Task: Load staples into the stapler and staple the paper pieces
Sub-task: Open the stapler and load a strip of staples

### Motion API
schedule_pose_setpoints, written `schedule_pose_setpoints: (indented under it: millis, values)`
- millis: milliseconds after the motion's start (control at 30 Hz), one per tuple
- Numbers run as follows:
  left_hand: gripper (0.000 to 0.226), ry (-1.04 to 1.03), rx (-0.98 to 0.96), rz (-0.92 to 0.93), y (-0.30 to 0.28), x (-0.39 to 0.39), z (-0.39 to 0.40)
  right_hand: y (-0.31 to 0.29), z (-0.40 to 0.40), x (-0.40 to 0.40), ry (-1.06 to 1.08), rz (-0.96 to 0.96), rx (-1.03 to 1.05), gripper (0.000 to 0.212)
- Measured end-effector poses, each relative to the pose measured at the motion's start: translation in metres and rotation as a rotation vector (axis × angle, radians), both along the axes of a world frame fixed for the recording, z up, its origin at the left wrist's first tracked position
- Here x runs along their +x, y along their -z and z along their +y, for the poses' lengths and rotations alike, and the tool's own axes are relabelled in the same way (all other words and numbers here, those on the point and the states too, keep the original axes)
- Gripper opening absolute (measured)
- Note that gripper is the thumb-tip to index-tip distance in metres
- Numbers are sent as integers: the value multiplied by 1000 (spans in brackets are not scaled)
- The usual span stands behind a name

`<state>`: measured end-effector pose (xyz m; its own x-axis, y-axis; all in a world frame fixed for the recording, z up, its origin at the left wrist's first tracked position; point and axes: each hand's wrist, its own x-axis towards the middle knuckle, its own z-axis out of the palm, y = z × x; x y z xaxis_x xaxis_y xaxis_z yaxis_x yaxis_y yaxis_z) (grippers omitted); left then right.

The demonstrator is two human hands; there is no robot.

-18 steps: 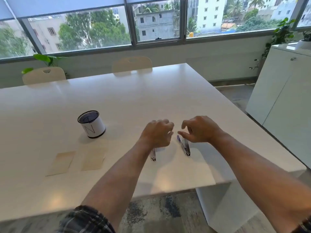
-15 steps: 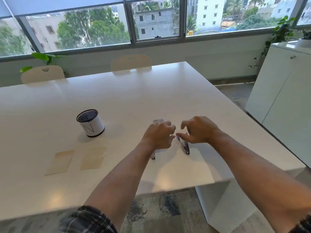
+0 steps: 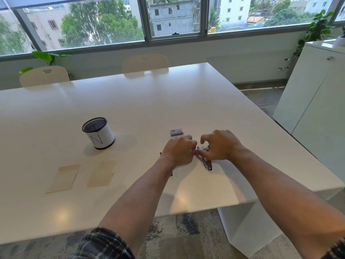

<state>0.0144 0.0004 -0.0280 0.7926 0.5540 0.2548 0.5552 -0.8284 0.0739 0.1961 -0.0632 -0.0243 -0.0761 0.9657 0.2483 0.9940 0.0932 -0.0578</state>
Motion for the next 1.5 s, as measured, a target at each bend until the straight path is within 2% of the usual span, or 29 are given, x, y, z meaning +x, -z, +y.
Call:
schedule_pose_setpoints:
  millis: [67, 167, 367, 533, 633, 733, 900, 967, 1100, 1267, 1500]
  values:
    - [18, -4, -2, 1, 2, 1, 4, 4, 4, 3, 20, -19, 4, 57]
    - [17, -2, -15, -24, 4, 2, 10, 10, 10, 5, 45, 54, -29, 50]
    - [22, 6, -19, -43, 5, 8, 22, 11, 23, 5, 44, 270, -29, 20]
    - [28, -41, -39, -134, 3, 13, 40, 10, 34, 12, -9, 539, 114, 11]
    - [29, -126, -220, -283, 1, 17, 49, 11, 42, 16, 20, 746, 202, 8]
    - [33, -157, -527, -487, -1, 26, 51, 11, 51, 16, 33, 1038, 276, 6]
    - [31, -103, -944, -728, -2, 44, 46, 9, 66, 18, 35, 1297, 301, 36]
    - [29, -86, -1018, -798, 0, 47, 45, 9, 69, 20, 19, 1365, 262, 37]
    - [35, -102, -1055, -875, 3, 50, 43, 9, 70, 22, -5, 1439, 181, 29]
    - [43, -135, -968, -880, 6, 49, 38, 9, 64, 17, -9, 1524, 105, 28]
    - [31, -178, -866, -833, 13, 48, 30, 11, 56, 13, -7, 1490, 62, 32]
